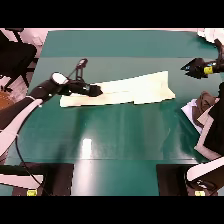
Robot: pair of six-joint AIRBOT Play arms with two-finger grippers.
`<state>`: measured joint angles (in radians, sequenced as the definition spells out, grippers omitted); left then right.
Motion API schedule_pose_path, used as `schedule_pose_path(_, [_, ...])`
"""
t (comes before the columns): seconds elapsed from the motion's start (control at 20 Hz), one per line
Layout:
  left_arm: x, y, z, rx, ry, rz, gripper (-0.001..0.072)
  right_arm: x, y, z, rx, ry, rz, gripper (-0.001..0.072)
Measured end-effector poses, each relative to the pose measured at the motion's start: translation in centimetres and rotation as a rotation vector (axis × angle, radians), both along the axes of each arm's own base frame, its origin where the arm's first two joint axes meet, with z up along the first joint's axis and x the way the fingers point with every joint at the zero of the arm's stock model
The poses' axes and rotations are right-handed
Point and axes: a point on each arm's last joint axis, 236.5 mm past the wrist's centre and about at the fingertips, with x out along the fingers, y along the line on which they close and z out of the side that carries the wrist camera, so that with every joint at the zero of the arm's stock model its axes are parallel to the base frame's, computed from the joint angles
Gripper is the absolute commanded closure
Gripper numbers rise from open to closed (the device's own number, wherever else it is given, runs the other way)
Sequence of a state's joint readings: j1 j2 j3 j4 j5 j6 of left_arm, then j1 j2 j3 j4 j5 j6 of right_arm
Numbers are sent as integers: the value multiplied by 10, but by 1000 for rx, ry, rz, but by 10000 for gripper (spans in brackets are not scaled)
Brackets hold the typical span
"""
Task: Fold the shirts.
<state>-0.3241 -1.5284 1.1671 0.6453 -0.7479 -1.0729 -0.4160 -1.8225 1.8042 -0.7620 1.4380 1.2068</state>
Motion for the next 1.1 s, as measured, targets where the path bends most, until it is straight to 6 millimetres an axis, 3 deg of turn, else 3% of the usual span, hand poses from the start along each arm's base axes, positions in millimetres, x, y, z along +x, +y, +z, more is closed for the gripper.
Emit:
schedule_pose_path(0.15, [-7, -30, -15, -11, 42, 5, 690, 1, 4, -14, -19, 46, 26, 82])
schedule_pose_path(0.3, [-4, -40, -34, -14, 88, 59, 690, -3, 6, -31, -10, 106, 49, 81])
schedule_pose_path(0.6, [13, -42, -45, -22, 87, 150, 690, -5, 15, -55, 44, 153, 85, 64])
schedule_pose_path(0.75, [16, -42, -46, -24, 83, 165, 689, -7, 16, -71, 62, 185, 98, 63])
schedule_pose_path(0.8, [16, -43, -46, -24, 84, 167, 689, -7, 17, -76, 68, 194, 101, 9])
schedule_pose_path(1.1, [17, -42, -46, -25, 85, 173, 689, 1, 17, -92, 69, 193, 80, -1])
